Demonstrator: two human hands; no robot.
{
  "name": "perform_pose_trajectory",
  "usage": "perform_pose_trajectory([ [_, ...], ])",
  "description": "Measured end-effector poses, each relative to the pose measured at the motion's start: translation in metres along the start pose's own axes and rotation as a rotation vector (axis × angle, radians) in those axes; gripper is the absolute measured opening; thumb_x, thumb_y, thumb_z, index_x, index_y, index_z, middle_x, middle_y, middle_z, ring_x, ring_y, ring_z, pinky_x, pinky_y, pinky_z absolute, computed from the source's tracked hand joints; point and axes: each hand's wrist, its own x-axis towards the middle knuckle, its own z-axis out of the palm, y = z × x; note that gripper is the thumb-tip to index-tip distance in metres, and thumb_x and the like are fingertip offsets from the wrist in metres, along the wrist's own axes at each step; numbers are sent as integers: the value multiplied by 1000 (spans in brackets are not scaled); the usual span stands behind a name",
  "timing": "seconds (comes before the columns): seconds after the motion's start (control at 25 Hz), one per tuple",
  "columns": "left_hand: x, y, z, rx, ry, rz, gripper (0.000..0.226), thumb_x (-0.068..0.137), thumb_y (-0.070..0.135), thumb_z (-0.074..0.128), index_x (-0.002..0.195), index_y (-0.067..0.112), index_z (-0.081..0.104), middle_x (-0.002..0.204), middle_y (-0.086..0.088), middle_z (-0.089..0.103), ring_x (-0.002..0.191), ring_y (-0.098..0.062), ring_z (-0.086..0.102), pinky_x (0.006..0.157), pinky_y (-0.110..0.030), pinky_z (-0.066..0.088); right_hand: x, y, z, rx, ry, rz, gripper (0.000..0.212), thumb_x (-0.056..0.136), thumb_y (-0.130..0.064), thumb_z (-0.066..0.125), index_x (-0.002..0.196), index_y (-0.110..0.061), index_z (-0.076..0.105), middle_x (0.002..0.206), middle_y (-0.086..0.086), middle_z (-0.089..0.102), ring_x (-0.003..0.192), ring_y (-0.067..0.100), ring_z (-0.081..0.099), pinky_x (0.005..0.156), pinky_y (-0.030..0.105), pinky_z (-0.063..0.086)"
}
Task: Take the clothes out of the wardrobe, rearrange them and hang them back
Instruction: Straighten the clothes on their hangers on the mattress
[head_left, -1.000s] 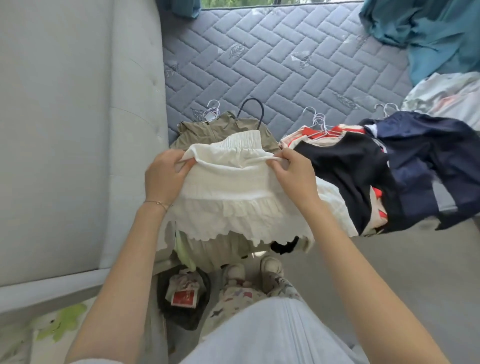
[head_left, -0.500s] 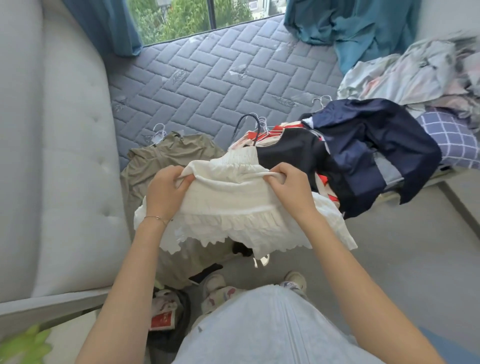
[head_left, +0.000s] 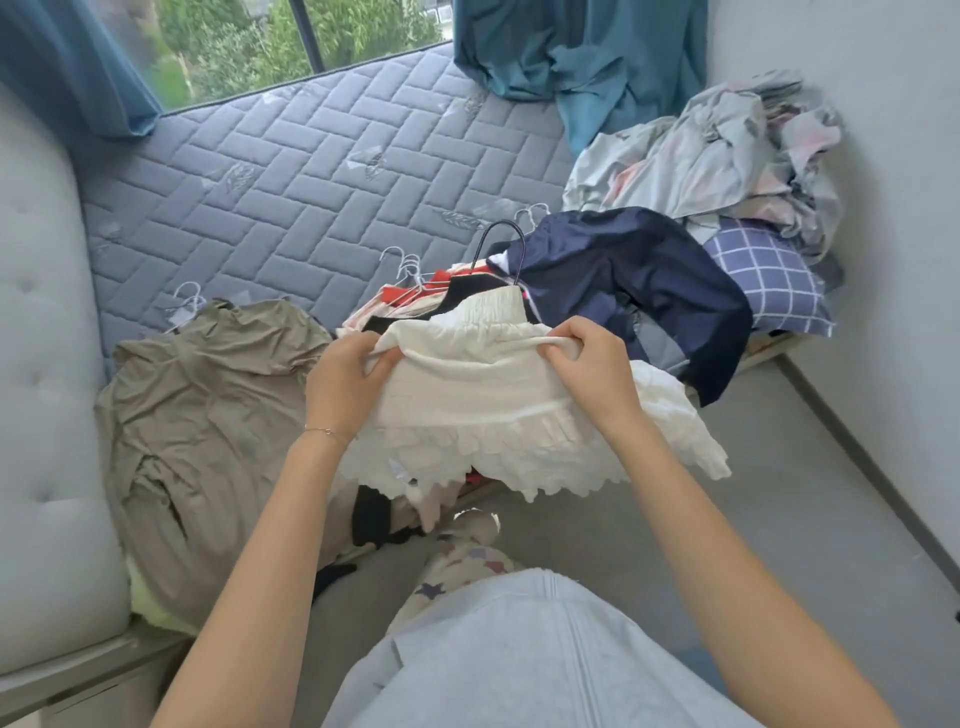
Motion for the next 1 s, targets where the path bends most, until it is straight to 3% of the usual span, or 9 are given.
perform_pose_trajectory([
  [0.16, 47, 31, 40, -23, -2, 54, 22, 91, 30, 64, 77, 13, 60, 75, 1, 56, 74, -21, 50, 63, -35, 38, 50, 26, -31, -21, 2, 11, 6, 84, -19, 67, 84, -13, 66, 82, -9, 65, 83, 11, 58, 71, 21, 42],
  [0.32, 105, 52, 80, -35, -29, 28, 20, 91, 31, 62, 89, 13, 68, 83, 0, 63, 79, -21, 54, 66, -33, 38, 109, 43, -57, -43, -10, 9, 7, 85, -19, 66, 84, -12, 66, 82, -5, 65, 83, 14, 59, 75, 31, 47],
  [0.6, 191, 106, 135, -66, -62, 20, 18, 93, 28, 60, 92, 11, 67, 78, 7, 54, 76, -17, 49, 67, -32, 37, 203, 68, -107, -51, -8, 18, 18, 89, -28, 66, 85, -11, 65, 83, -2, 65, 82, 13, 58, 75, 32, 48],
  [0.76, 225, 137, 160, -26, -63, 10, 20, 93, 30, 59, 81, 13, 61, 73, 5, 52, 70, -16, 45, 56, -29, 32, 248, 87, -134, -29, -14, 27, 22, 89, -33, 66, 80, -12, 64, 77, -3, 64, 77, 12, 58, 71, 31, 48],
  [1.0, 256, 185, 209, -7, -41, -80, 22, 93, 25, 59, 76, 12, 56, 72, 2, 50, 70, -20, 45, 61, -36, 35, 323, 128, -175, -25, -95, -7, 27, 88, -42, 66, 83, -15, 65, 80, -8, 65, 78, 6, 58, 71, 26, 47],
])
